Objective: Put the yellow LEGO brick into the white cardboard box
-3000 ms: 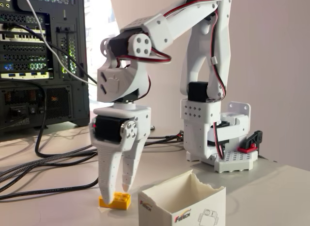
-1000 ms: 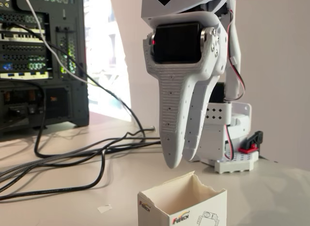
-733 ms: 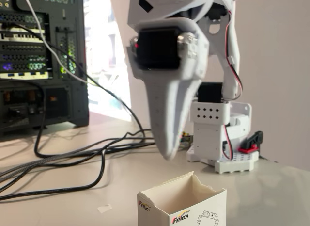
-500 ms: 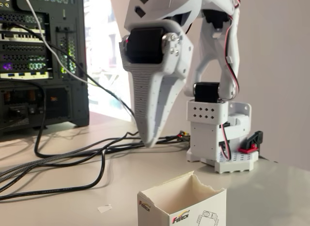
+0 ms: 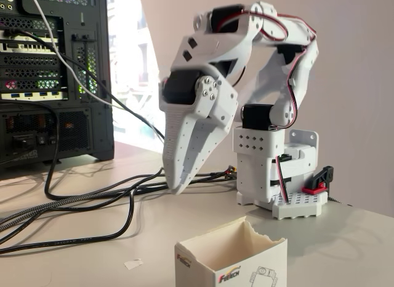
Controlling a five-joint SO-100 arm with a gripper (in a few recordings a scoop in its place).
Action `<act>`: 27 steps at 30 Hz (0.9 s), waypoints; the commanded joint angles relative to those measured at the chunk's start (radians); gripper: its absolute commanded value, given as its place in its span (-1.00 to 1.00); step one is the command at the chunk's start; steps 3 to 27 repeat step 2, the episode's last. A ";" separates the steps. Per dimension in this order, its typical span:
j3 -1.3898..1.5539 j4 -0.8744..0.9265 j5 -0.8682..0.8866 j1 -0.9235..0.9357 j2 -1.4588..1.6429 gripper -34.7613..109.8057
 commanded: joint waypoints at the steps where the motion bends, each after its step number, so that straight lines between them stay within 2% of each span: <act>1: 0.095 -0.041 0.002 0.028 0.179 -0.65; 27: 0.118 -0.043 0.005 0.031 0.212 -0.65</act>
